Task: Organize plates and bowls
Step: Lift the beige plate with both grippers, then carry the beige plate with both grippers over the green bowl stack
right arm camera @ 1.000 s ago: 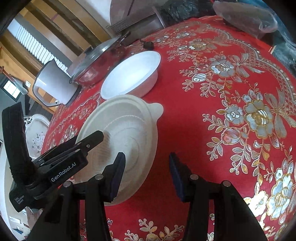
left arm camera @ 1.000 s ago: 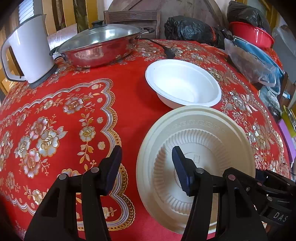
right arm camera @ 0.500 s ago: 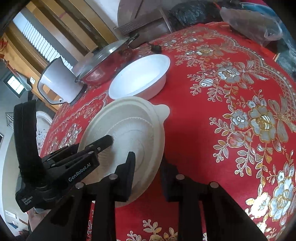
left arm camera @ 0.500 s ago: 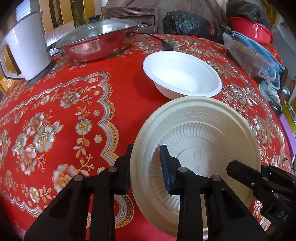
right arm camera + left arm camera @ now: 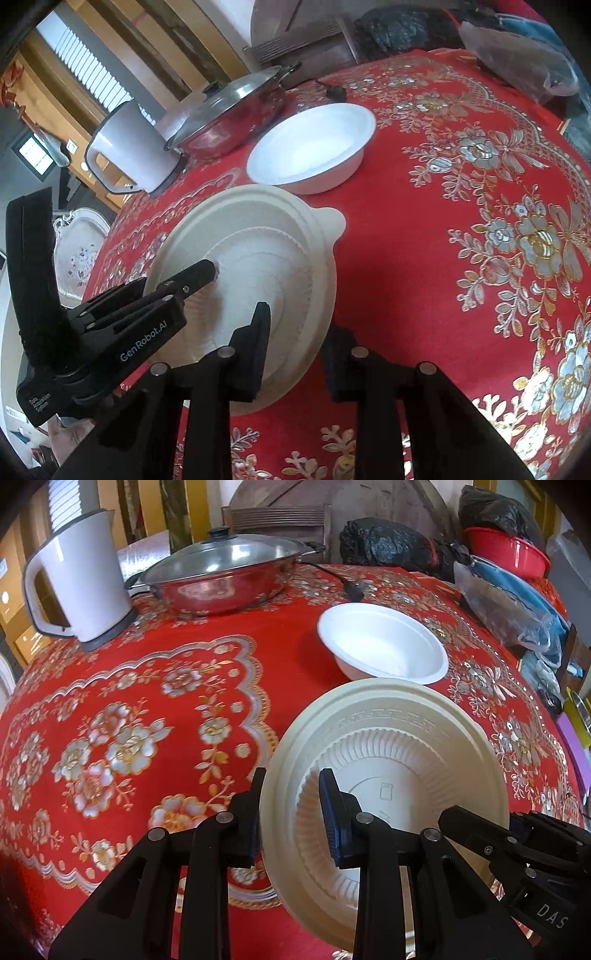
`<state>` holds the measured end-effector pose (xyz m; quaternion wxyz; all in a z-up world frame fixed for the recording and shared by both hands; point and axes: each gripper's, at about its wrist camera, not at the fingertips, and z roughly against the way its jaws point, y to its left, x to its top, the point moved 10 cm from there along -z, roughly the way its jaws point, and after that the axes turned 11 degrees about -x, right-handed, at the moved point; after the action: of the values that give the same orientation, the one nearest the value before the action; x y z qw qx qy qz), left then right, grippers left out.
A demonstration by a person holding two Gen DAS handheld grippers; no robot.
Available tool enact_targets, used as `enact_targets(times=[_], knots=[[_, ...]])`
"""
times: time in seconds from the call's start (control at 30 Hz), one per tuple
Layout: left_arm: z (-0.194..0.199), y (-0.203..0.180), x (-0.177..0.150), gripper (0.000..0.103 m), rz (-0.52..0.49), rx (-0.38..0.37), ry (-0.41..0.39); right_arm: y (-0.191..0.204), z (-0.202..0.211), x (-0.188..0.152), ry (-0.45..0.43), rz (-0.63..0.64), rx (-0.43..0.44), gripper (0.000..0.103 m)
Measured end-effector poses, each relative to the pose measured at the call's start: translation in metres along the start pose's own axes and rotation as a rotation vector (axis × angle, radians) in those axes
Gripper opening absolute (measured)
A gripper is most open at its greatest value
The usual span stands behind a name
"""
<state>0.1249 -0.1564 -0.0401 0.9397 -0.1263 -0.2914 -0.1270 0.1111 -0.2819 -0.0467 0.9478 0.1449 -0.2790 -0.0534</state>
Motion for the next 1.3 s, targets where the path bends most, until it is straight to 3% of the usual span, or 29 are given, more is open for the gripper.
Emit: enact_targets(times=[0.5,1.3], knots=[[0.036,0.056,-0.018,0.027,0.084,0.036,-0.026,0.057,-0.002,-0.003,0.009,0.100,0.017,0.026],[0.110,0.174,-0.057,0.027,0.252,0.126,-0.104,0.192,-0.017,-0.027,0.034,0.306,0.072,0.028]])
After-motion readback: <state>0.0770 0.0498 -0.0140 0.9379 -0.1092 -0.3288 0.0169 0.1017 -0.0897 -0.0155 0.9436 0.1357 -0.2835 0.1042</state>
